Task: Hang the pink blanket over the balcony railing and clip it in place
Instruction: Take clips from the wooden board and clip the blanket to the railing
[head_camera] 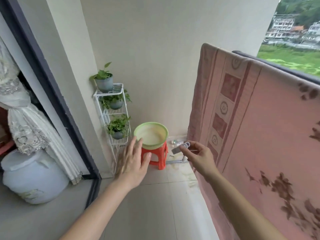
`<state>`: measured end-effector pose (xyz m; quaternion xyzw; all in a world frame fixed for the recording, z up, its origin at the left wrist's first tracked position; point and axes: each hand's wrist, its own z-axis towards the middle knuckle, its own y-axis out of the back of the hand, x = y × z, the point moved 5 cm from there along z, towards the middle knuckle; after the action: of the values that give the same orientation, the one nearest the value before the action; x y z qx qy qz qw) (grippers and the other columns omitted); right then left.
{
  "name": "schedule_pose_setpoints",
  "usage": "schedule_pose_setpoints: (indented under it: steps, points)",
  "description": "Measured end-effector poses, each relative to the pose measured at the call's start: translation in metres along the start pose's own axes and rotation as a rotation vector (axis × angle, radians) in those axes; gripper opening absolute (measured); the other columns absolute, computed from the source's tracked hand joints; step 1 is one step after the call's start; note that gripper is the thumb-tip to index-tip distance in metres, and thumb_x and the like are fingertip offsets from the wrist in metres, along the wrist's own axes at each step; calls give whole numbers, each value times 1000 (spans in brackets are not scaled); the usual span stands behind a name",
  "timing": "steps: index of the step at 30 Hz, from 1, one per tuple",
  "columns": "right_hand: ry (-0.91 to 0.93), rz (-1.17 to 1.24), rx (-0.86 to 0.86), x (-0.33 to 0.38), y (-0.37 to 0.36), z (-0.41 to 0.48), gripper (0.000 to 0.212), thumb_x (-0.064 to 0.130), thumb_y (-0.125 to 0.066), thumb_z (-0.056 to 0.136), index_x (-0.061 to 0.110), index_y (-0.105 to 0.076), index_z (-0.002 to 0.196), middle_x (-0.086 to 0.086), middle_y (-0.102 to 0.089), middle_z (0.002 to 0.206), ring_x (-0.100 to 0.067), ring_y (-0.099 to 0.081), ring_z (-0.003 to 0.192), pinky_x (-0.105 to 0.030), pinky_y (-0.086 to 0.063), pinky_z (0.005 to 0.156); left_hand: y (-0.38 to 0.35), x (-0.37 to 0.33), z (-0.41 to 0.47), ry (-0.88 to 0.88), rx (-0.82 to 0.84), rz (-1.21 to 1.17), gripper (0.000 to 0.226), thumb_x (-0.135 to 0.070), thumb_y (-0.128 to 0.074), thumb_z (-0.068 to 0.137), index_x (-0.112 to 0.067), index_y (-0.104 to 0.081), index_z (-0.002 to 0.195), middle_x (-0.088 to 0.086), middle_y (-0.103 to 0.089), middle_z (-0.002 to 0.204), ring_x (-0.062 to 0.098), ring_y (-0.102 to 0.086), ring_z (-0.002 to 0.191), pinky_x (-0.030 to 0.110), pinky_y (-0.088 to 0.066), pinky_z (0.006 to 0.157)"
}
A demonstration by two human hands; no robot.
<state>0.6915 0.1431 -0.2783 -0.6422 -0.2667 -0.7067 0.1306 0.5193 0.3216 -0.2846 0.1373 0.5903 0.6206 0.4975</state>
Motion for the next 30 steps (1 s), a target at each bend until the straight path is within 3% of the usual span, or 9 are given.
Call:
schedule_pose_setpoints:
  steps: [3, 6, 11, 14, 18, 21, 25, 28, 30]
  points:
    - [-26, 2, -60, 3, -11, 71, 10, 27, -81, 80, 29, -75, 88, 5, -75, 79, 2, -65, 67, -34, -56, 75, -17, 12, 89, -37, 49, -4, 64, -54, -28, 98, -23, -18, 153, 0, -5, 163, 20, -8, 148, 44, -14, 117]
    - [-57, -2, -92, 3, -7, 133, 17, 29, -83, 76, 26, -76, 91, 6, -77, 84, -12, -72, 80, -44, -57, 82, -34, 9, 172, -91, 69, -43, 62, -51, -31, 99, -22, -22, 153, 0, -9, 162, 18, -10, 147, 38, -12, 117]
    - [-46, 34, -165, -11, 13, 246, 47, 64, -82, 57, 33, -77, 93, 12, -77, 87, -4, -72, 82, -26, -59, 73, -93, 4, 296, -127, 150, -129, 62, -54, -29, 99, -26, -17, 153, -5, -8, 162, 16, -9, 147, 38, -12, 118]
    - [-52, 38, -219, -39, 24, 328, 33, 47, -84, 71, 31, -77, 99, 14, -77, 87, -2, -72, 82, -18, -57, 72, -138, 9, 369, -128, 204, -137, 67, -56, -27, 98, -29, -5, 154, -5, -1, 163, 14, -3, 149, 40, -10, 121]
    - [-85, 63, -235, -62, 30, 439, 29, 42, -80, 77, 25, -78, 101, 6, -77, 76, -4, -67, 66, -24, -56, 70, -187, 22, 460, -66, 327, -146, 72, -62, -26, 96, -34, 8, 153, -10, 12, 162, 10, 9, 148, 42, -4, 122]
    - [-81, 66, -240, -64, 33, 515, 20, 38, -75, 84, 28, -76, 101, 7, -71, 67, 0, -60, 55, -21, -51, 60, -205, 26, 529, -70, 354, -133, 74, -61, -28, 96, -31, 7, 154, -7, 10, 163, 11, 8, 149, 39, -3, 122]
    - [-122, 32, -225, -71, 34, 591, 16, 33, -76, 85, 24, -78, 98, 6, -68, 72, -9, -58, 64, -19, -46, 63, -220, 20, 609, -52, 339, -179, 73, -52, -36, 98, -25, 1, 155, -3, -2, 163, 10, 1, 148, 30, -4, 119]
    - [-176, 15, -200, -87, 31, 623, 13, 31, -82, 79, 29, -75, 90, 10, -71, 74, -3, -62, 67, -7, -47, 60, -245, 14, 656, -10, 380, -241, 72, -51, -39, 98, -25, -4, 155, -4, -9, 162, 10, -6, 147, 27, -8, 115]
    - [-216, 2, -192, -99, 31, 636, 14, 26, -83, 78, 25, -76, 91, 10, -71, 75, -1, -63, 67, -8, -48, 62, -268, 5, 688, 4, 429, -278, 72, -52, -41, 97, -25, -7, 154, -4, -12, 161, 10, -11, 147, 29, -12, 115]
